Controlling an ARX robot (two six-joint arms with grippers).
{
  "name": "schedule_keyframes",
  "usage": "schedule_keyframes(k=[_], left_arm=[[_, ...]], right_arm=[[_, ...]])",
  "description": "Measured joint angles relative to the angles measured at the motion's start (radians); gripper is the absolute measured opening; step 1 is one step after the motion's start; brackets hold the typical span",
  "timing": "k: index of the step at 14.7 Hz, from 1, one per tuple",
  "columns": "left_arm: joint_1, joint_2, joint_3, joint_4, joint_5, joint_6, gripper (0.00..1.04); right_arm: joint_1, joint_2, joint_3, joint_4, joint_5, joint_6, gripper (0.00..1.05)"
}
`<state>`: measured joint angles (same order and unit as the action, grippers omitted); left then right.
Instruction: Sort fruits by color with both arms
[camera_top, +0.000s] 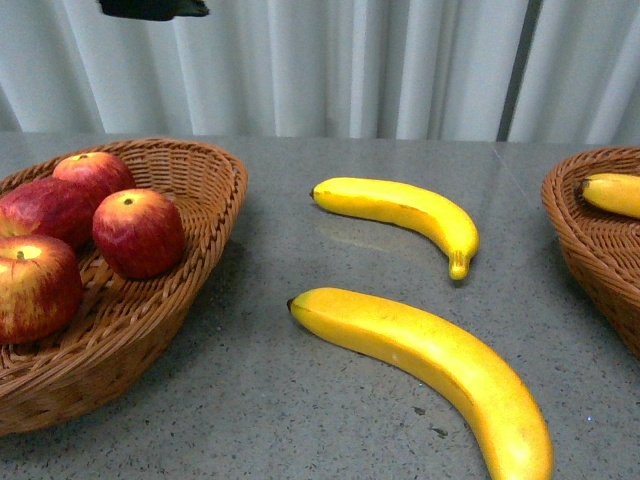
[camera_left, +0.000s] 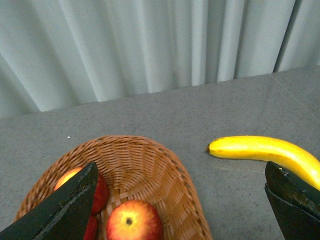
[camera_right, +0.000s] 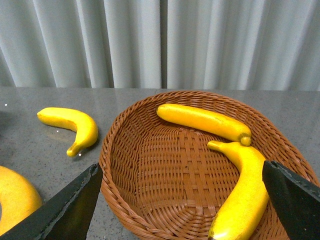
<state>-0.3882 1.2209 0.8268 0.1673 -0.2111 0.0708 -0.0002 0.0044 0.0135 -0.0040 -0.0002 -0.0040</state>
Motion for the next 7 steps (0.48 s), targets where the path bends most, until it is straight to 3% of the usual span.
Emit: schedule_keyframes(k=[1, 2, 5, 7], left_arm=[[-0.025, -0.089, -0.08, 0.075, -0.069, 0.002, 0.94], [0.002, -0.243, -0.237, 0.235, -0.139, -0.039, 0.77], [0.167, -0.483, -0.521, 0.266, -0.033, -0.064, 0.42], [0.224, -0.567, -0.617, 0.269, 0.048, -0.064, 0.08]], right_arm=[[0.0, 0.0, 0.0, 0.0, 0.0, 0.0, 0.98], [0.0, 0.0, 0.0, -0.001, 0.0, 0.0, 0.98], [0.0, 0.0, 0.0, 0.0, 0.0, 0.0, 0.98], [0.0, 0.0, 0.0, -0.001, 0.0, 0.0, 0.98]])
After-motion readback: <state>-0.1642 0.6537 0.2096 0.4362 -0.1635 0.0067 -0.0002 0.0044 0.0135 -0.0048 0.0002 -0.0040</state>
